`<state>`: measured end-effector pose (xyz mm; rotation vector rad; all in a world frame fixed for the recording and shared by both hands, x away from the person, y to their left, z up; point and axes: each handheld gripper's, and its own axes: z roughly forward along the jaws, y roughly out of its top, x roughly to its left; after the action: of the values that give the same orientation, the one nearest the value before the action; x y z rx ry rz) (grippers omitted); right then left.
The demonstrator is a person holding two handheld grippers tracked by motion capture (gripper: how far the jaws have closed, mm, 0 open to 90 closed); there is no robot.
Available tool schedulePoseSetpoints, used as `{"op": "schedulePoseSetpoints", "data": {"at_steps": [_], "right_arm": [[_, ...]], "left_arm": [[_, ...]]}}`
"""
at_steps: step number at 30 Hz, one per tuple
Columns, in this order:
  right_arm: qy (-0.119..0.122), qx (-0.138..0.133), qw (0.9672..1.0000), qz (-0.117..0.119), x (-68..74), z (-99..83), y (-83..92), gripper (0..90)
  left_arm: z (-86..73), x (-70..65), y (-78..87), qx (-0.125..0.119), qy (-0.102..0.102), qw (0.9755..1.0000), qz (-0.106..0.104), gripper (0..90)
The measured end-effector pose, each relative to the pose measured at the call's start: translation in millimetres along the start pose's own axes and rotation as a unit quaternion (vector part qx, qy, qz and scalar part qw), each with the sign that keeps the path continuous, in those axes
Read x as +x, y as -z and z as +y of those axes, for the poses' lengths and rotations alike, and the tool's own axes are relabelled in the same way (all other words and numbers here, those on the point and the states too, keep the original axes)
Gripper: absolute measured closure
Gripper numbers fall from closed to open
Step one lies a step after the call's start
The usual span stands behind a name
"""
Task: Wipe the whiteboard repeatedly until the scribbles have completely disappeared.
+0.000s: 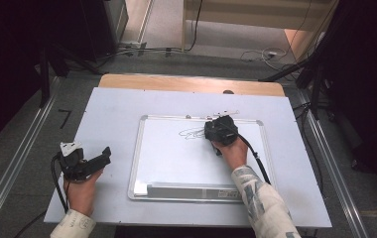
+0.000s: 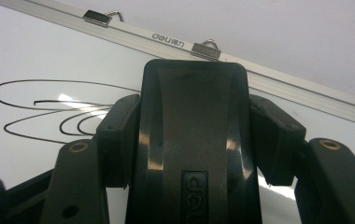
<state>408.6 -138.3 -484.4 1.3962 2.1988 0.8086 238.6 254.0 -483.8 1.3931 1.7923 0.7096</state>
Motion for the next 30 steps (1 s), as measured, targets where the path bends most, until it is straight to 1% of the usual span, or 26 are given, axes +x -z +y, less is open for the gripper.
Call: {"op": "schedulePoseSetpoints", "data": {"at_steps": [12, 30], "right_arm": [[0.008, -0.001, 0.9999, 0.008, 16.6, 4.7, -4.1, 38.5], [0.025, -0.003, 0.9995, 0.021, 45.6, 12.1, -10.4, 38.4]], "left_arm": [[0.1, -0.1, -0.2, 0.000, 0.000, 1.0000, -0.001, 6.3], [0.2, 0.3, -0.3, 0.001, 0.000, 1.0000, -0.001, 6.3]]}}
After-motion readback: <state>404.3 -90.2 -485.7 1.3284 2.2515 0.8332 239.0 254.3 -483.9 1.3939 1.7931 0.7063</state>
